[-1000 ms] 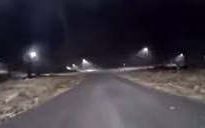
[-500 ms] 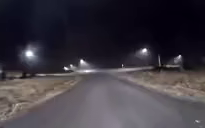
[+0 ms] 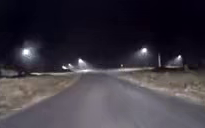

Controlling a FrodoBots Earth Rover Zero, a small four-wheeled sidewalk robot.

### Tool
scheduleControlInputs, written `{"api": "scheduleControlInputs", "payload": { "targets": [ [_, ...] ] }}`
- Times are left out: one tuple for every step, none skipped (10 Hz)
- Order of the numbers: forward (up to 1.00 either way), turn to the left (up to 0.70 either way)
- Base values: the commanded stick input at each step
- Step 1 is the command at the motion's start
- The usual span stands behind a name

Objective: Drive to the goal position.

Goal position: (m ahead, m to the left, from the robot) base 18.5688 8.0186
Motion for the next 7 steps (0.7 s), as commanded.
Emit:
{"api": "scheduleControlInputs", "payload": {
  "targets": [
    [1.00,0.03],
    [1.00,0.04],
    [1.00,0.04],
    [1.00,0.04],
    [1.00,0.07],
    [1.00,0.10],
    [1.00,0.11]
  ]
}}
